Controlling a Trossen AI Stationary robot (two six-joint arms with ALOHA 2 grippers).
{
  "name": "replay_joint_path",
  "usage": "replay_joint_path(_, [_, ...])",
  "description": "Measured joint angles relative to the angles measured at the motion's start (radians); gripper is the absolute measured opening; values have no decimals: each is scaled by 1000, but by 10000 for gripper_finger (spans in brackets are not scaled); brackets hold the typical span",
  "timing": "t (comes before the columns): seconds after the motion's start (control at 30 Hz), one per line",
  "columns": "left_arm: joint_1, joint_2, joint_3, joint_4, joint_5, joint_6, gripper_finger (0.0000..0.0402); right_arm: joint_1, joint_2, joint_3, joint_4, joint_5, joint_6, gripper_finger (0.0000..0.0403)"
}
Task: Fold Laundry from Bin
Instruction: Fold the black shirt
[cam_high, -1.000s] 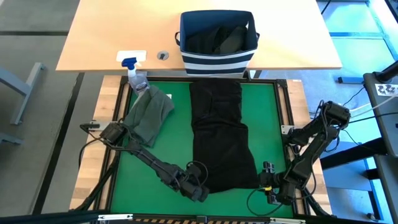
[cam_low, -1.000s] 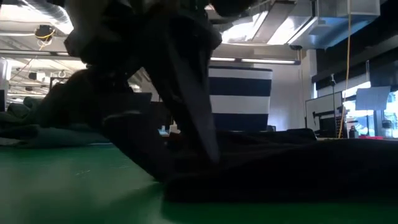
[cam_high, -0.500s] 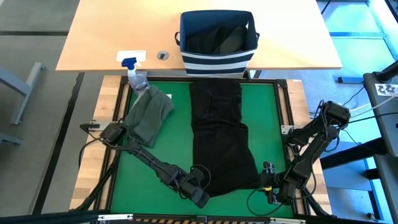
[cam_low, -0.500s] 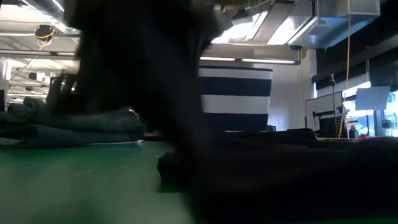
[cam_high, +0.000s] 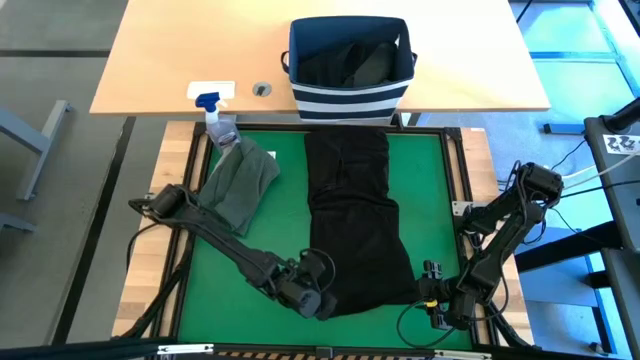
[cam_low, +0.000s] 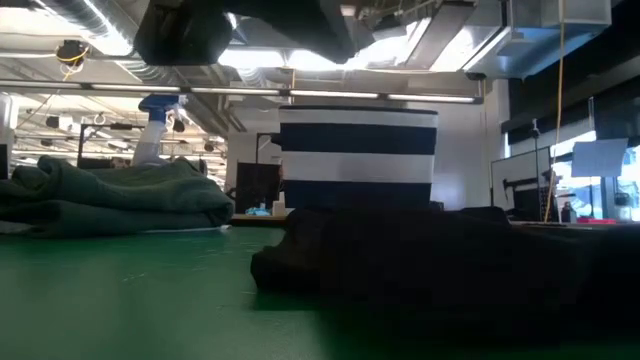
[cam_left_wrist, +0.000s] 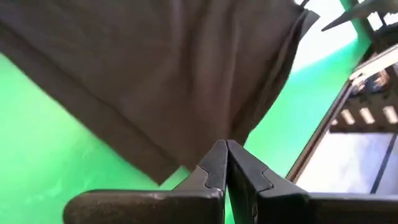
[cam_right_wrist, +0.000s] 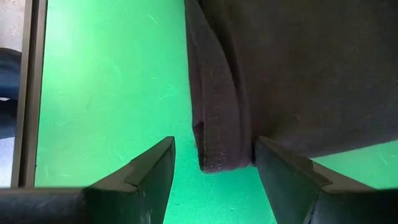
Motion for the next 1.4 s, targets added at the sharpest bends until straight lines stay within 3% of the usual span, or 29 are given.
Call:
replay_joint_path(0.17, [15, -61, 80, -36, -134, 113, 1, 0, 0, 0, 0, 0, 0, 222])
replay_joint_path(0.27, [27, -67, 82, -37, -137, 146, 0, 0, 0, 0, -1, 0, -1, 222])
replay_joint_path(0.43, [18, -18, 48, -34, 5, -1, 15, 0, 0, 0, 0, 0, -3, 222])
replay_joint_path(0.6, [1, 73, 17, 18, 138, -152, 80, 0, 0, 0, 2, 6, -2, 222])
replay_joint_path(0.77, [-13, 148, 20, 133, 255, -196, 149, 0, 0, 0, 2, 9, -3, 222])
replay_joint_path(0.97, [-8, 202, 19, 170, 245, -221, 189, 0, 0, 0, -1, 9, -3, 222])
replay_joint_path(1.2, [0, 207, 20, 172, 162, -213, 182, 0, 0, 0, -1, 11, -3, 222])
replay_joint_path(1.4, [0, 233, 20, 169, 195, -182, 116, 0, 0, 0, -2, 38, -3, 222])
